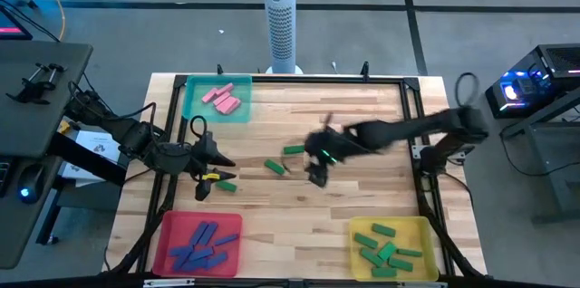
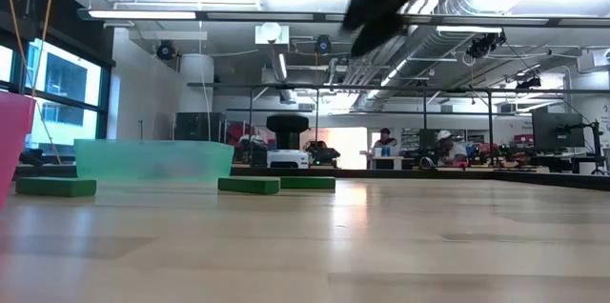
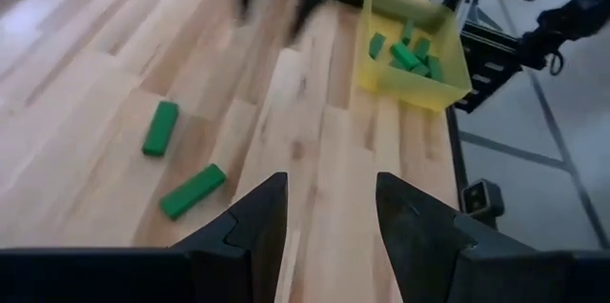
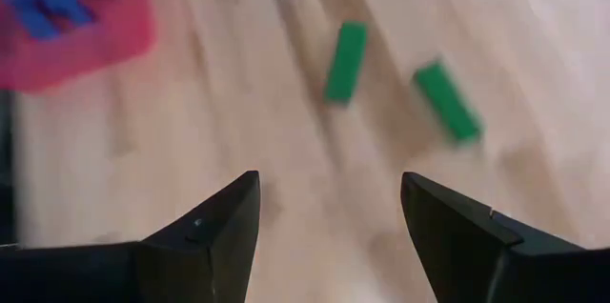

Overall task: Sort blocks
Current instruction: Put the green block into the yellow bin

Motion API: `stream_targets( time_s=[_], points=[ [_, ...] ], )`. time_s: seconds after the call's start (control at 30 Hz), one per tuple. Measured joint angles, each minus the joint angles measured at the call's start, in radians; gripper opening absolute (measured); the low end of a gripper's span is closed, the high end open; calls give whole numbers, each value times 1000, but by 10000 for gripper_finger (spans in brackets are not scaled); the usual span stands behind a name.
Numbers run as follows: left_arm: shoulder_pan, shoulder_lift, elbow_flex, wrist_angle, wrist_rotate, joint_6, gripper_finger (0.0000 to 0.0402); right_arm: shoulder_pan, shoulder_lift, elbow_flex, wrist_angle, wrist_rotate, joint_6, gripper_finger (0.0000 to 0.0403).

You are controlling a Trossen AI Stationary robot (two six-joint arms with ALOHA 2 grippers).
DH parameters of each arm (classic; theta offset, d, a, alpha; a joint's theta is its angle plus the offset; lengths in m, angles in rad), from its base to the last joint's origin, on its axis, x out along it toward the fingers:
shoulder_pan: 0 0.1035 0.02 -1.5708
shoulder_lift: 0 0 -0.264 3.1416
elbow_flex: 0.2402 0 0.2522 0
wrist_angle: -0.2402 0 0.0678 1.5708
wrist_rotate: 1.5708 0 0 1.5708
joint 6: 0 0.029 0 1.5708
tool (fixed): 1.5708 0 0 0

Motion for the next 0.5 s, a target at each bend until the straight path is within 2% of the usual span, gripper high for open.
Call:
stream_targets(
  time_s=[0.13,0.27,0.5],
  points=[
    [-1,0,0,-6,77,-33,147,-142,156,-1,159,-143,-277,231],
    [-12,0,0,-20,147,-106,147,-208,304,-2,338,-247,-522,231],
    [-44,-36,0,-161,180,-272,147,-293,467,-2,485,-241,-602,231]
  ],
)
